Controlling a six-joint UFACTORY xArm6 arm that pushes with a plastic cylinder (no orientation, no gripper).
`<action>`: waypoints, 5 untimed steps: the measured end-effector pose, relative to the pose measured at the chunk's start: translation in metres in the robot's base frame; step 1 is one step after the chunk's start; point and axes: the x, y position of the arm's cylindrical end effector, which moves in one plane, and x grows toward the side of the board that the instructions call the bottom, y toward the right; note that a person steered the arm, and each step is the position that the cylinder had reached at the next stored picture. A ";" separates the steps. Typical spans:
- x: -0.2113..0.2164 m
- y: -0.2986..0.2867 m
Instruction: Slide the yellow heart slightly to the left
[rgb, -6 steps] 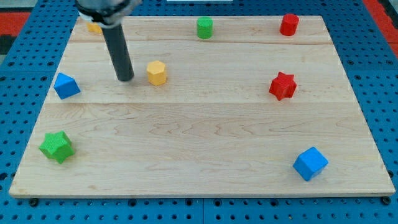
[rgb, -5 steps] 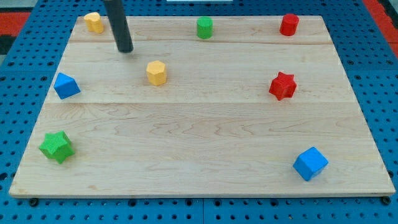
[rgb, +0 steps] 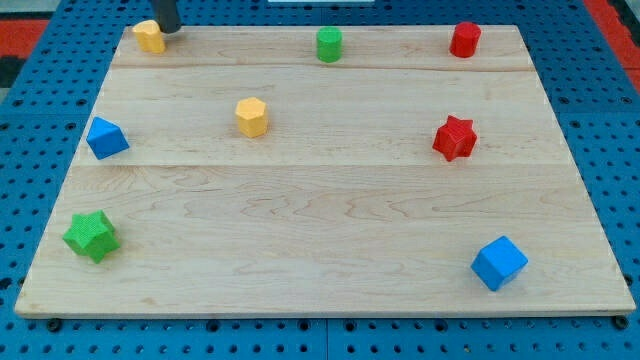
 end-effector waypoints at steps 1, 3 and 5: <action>0.000 -0.022; 0.001 -0.030; 0.015 -0.059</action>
